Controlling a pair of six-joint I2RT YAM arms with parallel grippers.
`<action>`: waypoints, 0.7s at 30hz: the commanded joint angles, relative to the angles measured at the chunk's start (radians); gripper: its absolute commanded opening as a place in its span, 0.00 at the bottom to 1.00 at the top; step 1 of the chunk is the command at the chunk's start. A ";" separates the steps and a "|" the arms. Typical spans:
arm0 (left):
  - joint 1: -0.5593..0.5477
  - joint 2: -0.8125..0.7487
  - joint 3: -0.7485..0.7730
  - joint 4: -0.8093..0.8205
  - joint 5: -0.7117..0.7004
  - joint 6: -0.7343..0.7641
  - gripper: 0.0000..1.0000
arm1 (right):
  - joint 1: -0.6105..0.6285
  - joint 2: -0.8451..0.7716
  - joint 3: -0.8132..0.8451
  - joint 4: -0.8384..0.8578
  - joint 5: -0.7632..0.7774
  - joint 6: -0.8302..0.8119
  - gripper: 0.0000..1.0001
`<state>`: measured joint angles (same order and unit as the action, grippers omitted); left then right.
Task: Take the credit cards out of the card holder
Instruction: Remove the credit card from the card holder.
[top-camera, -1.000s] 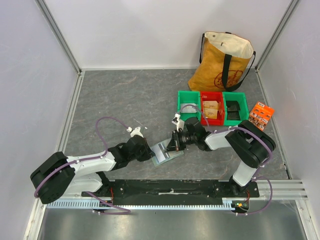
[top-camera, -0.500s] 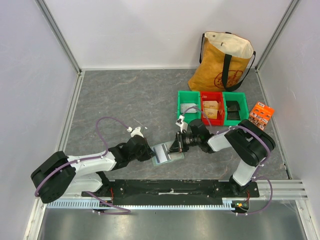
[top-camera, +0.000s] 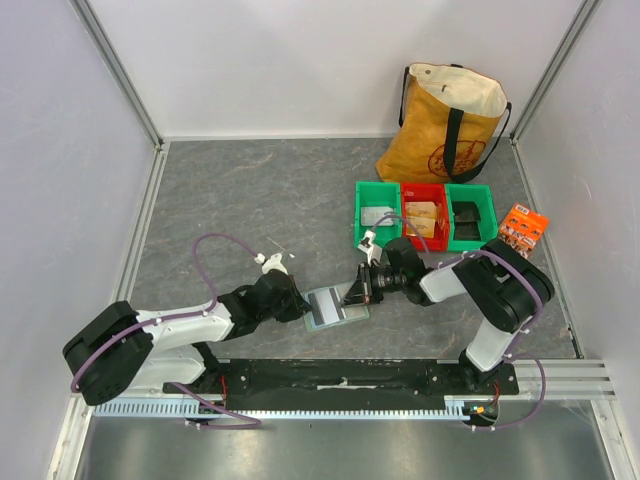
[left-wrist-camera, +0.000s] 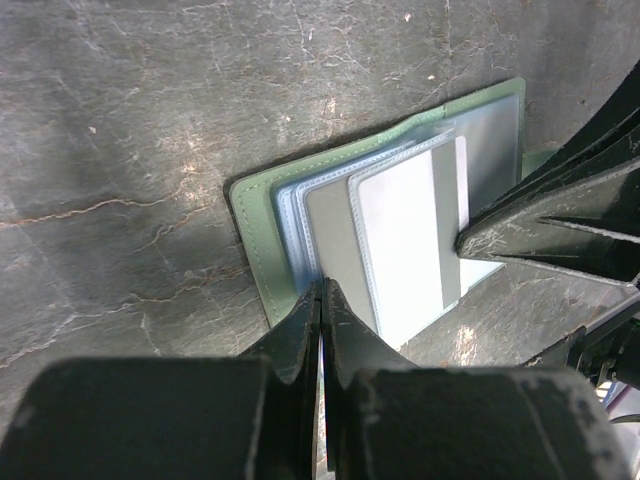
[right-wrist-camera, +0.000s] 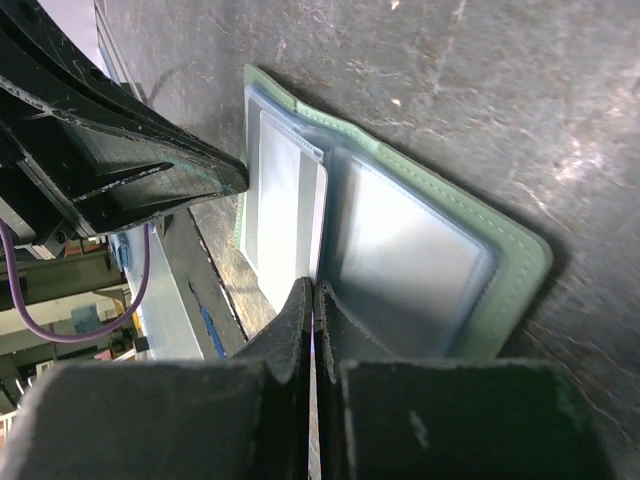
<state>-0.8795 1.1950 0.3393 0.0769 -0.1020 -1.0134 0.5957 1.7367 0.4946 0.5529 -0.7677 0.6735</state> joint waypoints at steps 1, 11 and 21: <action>-0.001 0.026 -0.025 -0.117 -0.050 0.009 0.03 | -0.023 -0.039 -0.013 -0.076 0.019 -0.057 0.00; -0.004 -0.092 0.018 -0.054 0.051 0.041 0.28 | -0.017 -0.020 -0.004 -0.022 0.010 -0.006 0.00; -0.004 -0.016 0.110 0.018 0.133 0.065 0.29 | -0.002 0.000 -0.008 0.039 0.011 0.037 0.00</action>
<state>-0.8795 1.1221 0.4137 0.0441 -0.0120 -0.9890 0.5861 1.7214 0.4892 0.5476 -0.7662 0.6987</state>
